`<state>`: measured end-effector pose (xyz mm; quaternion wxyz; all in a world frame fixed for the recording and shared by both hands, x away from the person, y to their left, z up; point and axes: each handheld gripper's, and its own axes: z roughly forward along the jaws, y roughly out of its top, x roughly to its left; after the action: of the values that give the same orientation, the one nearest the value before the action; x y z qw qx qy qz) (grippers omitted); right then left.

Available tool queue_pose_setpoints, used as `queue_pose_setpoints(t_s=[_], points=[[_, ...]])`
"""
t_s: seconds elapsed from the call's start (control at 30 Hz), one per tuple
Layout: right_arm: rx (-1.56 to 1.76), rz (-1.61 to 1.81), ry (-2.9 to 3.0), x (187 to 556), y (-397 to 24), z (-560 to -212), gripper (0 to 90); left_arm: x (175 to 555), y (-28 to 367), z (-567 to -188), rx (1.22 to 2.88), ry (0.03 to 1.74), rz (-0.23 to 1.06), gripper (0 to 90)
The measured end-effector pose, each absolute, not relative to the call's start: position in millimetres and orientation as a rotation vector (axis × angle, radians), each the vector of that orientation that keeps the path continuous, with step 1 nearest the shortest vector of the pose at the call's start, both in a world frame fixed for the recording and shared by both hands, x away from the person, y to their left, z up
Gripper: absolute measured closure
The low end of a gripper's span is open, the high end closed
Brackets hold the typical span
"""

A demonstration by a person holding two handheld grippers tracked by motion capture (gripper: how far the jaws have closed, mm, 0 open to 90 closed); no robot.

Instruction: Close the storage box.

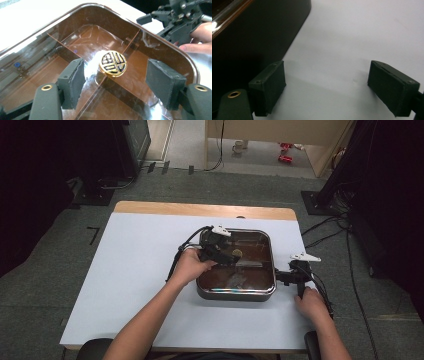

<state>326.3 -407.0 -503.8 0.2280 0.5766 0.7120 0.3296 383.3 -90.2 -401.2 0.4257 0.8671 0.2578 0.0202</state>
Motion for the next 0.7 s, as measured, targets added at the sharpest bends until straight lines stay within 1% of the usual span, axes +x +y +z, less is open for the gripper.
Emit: queue_pose_setpoints(t_s=[0.2, 0.33, 0.53, 0.7], points=[[1.586, 0.908, 1.961, 326.3, -407.1, -503.9, 14.4, 380.3, -82.2, -396.8, 2.175, 0.634, 0.083, 31.9], [1.587, 0.909, 1.961, 326.3, -407.2, -503.8, 14.3, 376.8, -73.5, -394.5, 2.200, 0.628, 0.127, 30.4], [1.588, 0.910, 1.962, 326.3, -407.3, -503.8, 14.1, 373.1, -59.2, -392.6, 2.205, 0.655, 0.167, 29.0], [1.586, 0.911, 1.963, 326.4, -407.4, -503.8, 14.2, 370.5, -45.5, -393.4, 2.192, 0.676, 0.173, 29.0]])
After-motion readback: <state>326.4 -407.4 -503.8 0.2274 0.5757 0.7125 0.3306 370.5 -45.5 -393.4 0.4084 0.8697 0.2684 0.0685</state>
